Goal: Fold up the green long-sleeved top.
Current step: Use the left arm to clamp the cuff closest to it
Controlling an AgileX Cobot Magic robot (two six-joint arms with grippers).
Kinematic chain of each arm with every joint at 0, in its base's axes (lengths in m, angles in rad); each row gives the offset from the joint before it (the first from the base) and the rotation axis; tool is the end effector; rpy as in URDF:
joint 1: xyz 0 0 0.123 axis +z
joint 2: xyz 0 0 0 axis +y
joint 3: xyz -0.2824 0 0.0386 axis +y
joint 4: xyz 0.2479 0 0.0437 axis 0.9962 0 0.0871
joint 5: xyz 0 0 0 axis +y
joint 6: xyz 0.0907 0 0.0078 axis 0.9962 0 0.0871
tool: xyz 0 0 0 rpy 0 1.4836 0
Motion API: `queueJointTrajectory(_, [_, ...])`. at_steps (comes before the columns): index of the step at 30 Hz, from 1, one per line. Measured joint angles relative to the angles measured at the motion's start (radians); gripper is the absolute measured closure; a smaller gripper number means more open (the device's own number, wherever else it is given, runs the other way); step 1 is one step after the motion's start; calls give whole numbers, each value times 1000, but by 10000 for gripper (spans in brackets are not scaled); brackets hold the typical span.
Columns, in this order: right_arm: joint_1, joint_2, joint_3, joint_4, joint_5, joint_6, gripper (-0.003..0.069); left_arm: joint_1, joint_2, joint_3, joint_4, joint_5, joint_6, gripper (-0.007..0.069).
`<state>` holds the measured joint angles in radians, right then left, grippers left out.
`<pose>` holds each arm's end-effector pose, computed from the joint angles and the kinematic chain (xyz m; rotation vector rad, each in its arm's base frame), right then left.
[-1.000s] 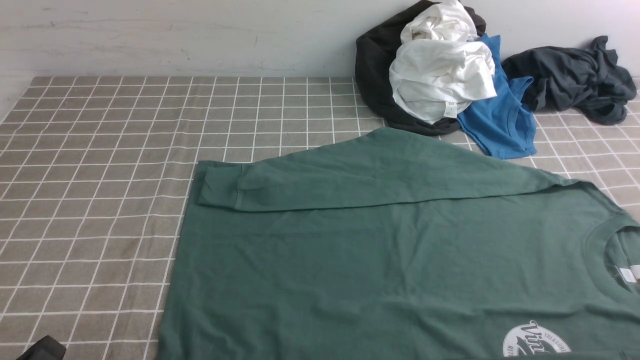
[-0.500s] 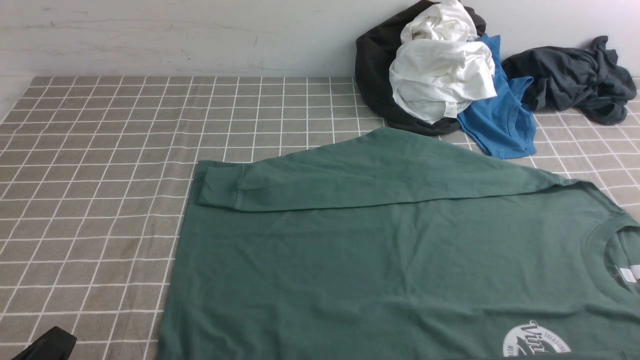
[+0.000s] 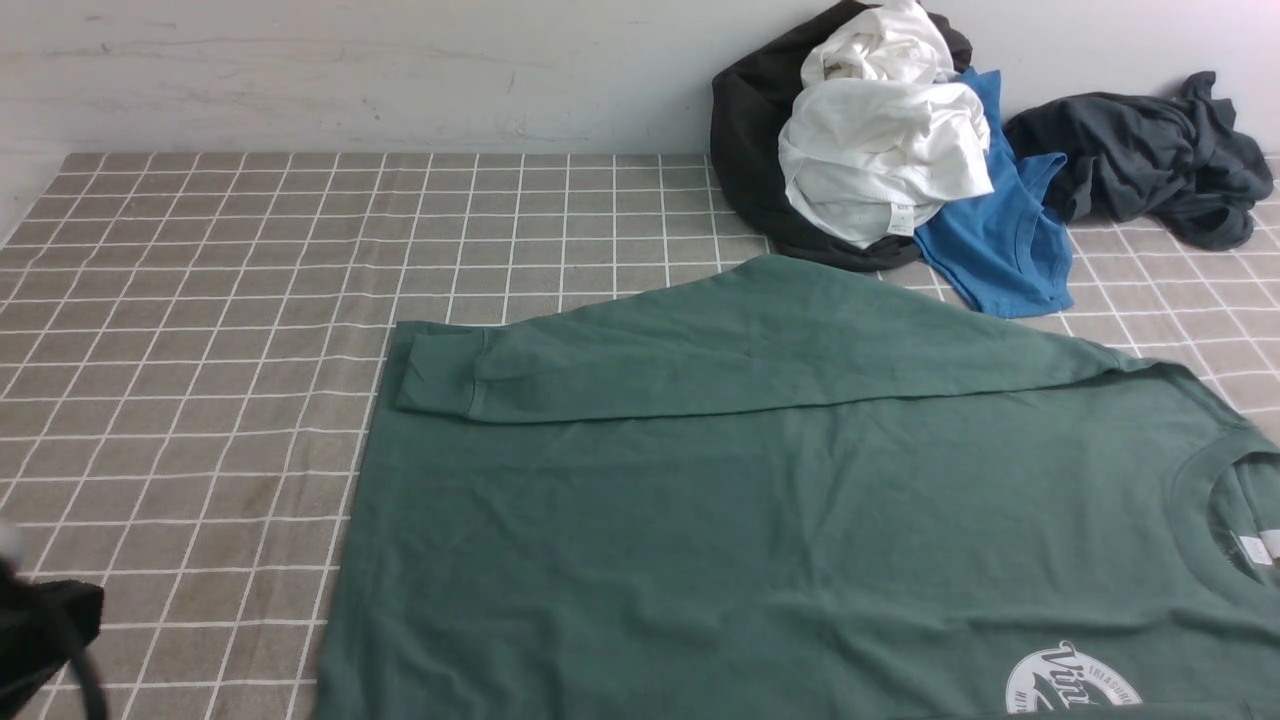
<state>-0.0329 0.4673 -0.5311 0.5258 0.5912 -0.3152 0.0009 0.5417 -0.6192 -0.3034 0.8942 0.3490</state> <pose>0.0919 0.0225 0.3120 -0.0264 1.9452 0.3425 0.0890 -0.0212 0.3069 0.2968 2.2411 -0.1845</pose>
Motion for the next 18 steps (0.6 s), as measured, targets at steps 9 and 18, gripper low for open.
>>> queueJointTrajectory(9, [206,352,-260,-110,503,-77,673,-281,294,-86,208,225,-78,533])
queueJointTrajectory(18, [394,471,-261,-189,651,-78,673,-568,632,-32,220,88,-79,189])
